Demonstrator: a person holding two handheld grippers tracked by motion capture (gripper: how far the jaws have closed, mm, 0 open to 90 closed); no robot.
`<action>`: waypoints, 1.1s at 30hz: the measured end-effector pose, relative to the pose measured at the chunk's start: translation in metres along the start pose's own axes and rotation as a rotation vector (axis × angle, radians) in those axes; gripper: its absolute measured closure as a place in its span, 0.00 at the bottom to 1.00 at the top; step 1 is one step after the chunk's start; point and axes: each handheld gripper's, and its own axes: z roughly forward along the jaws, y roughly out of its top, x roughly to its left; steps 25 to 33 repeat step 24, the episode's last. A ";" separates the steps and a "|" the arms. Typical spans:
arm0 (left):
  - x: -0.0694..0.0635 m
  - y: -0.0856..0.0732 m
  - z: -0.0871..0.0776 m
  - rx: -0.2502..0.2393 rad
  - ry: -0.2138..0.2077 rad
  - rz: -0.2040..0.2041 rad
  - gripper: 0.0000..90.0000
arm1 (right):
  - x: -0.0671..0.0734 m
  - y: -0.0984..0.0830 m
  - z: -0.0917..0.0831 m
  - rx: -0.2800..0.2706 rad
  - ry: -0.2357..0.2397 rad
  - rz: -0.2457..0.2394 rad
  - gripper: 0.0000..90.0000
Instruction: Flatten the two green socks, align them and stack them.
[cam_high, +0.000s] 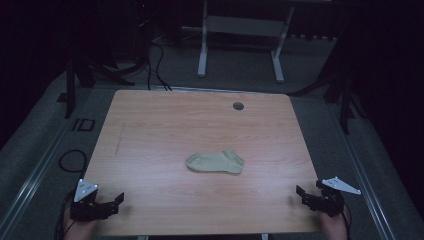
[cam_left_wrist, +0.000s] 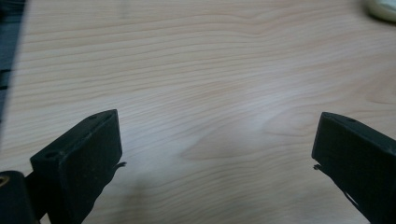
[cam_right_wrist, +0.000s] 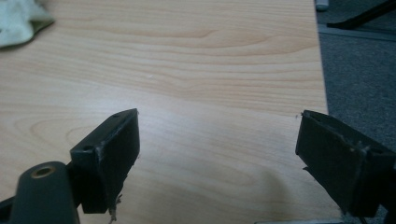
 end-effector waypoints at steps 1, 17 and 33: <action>0.000 -0.001 0.000 0.001 0.012 -0.005 0.02 | -0.001 0.000 0.001 -0.003 -0.008 0.003 0.15; 0.010 -0.003 -0.004 -0.049 0.163 -0.099 0.02 | -0.010 -0.002 0.007 -0.007 -0.075 0.039 0.15; 0.017 -0.006 -0.002 -0.020 0.205 -0.132 0.02 | -0.011 -0.001 0.008 -0.003 -0.090 0.037 0.15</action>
